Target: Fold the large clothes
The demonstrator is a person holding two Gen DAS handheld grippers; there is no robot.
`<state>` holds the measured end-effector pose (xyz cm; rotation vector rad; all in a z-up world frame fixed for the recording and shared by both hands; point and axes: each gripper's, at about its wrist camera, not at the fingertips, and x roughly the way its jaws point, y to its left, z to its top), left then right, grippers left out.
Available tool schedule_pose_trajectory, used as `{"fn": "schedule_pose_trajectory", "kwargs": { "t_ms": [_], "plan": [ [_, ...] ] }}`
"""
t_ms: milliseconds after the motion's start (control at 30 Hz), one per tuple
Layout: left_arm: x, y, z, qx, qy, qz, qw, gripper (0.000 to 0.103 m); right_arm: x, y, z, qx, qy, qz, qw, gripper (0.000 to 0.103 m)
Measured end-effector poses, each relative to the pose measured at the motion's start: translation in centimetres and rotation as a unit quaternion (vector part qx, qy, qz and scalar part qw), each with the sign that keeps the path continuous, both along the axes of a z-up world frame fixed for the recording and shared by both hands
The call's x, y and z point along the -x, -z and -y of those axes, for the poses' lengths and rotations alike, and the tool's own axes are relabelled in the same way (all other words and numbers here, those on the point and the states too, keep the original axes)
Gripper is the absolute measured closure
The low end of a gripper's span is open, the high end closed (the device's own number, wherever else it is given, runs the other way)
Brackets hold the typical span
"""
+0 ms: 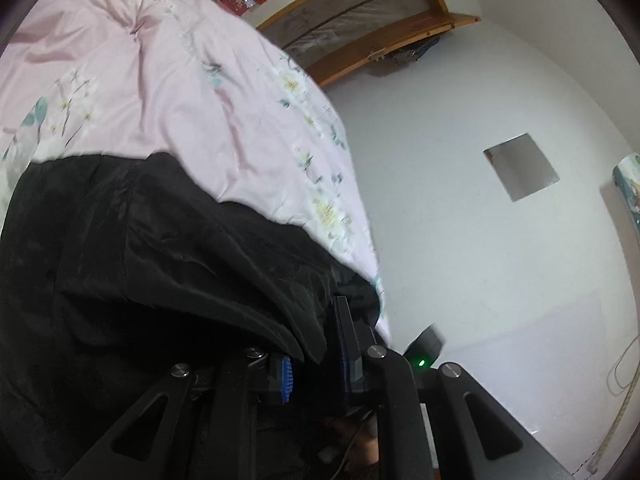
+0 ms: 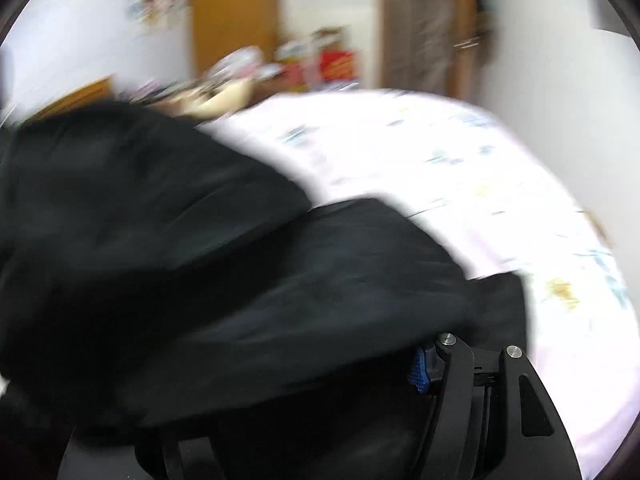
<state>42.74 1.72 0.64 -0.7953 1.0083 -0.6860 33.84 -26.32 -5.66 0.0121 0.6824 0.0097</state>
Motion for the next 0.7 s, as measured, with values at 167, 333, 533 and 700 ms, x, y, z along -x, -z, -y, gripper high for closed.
{"fn": "schedule_pose_trajectory", "kwargs": {
  "t_ms": [167,333,533,700],
  "plan": [
    [2.3,4.0,0.2,-0.081,0.021,-0.019,0.9963,0.086,1.9,0.8,2.6,-0.015,0.013,-0.046,0.999,0.037],
    [3.7,9.2,0.3,-0.153,0.017,-0.056,0.9864,0.086,6.4,-0.2,6.6,-0.010,0.079,-0.063,0.995,0.037],
    [4.0,10.6,0.3,-0.140,0.008,-0.065,0.9880,0.085,7.8,-4.6,5.7,-0.056,0.023,-0.022,0.998,0.037],
    [4.5,9.6,-1.6,-0.115,0.005,-0.040,0.9925,0.070,5.5,-4.2,-0.6,-0.079,-0.099,-0.014,0.992,0.037]
  ]
}}
